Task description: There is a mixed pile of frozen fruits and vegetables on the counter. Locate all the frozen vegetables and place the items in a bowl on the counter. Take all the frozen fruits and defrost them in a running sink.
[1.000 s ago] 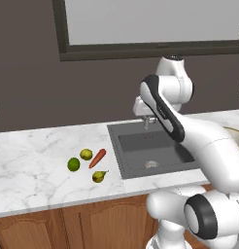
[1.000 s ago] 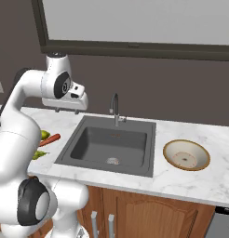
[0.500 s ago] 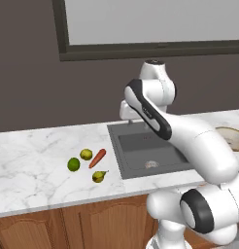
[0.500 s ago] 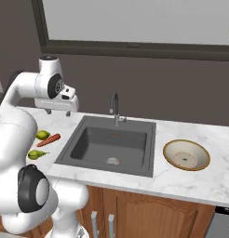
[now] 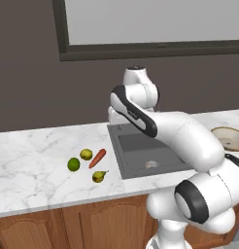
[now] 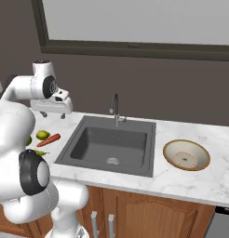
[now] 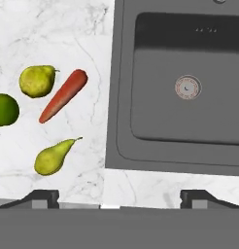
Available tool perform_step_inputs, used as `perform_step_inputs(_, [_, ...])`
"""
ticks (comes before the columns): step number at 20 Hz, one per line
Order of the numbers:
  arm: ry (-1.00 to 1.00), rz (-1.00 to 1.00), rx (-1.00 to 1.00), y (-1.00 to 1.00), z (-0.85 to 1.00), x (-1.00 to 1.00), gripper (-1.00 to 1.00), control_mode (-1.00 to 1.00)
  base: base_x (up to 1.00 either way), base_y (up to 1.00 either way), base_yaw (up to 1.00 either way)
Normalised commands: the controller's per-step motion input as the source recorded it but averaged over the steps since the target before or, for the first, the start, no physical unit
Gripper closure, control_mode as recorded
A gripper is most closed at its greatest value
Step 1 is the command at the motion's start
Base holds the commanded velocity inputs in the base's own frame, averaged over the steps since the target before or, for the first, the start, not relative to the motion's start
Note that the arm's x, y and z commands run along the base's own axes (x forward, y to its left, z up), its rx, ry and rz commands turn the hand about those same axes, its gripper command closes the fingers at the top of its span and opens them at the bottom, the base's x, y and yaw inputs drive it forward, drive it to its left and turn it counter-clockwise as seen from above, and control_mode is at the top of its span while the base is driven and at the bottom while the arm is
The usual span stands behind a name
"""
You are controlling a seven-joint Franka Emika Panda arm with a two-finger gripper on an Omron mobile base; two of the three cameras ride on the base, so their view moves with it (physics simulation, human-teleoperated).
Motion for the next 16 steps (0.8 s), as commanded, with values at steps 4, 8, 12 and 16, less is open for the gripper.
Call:
perform_step_inputs(4, [0.04, -0.02, -0.05, 0.27, -0.31, 0.27, -1.00, -1.00, 0.00, 0.00, 0.00])
perform_step_inputs(8, [0.02, -0.04, -0.01, 0.23, -0.35, 0.21, -1.00, -1.00, 0.00, 0.00, 0.00])
perform_step_inputs(12, [0.00, -0.05, 0.01, 0.22, -0.35, 0.18, -1.00, -1.00, 0.00, 0.00, 0.00])
perform_step_inputs(16, [0.00, -0.06, 0.00, 0.24, -0.36, 0.23, -1.00, -1.00, 0.00, 0.00, 0.00])
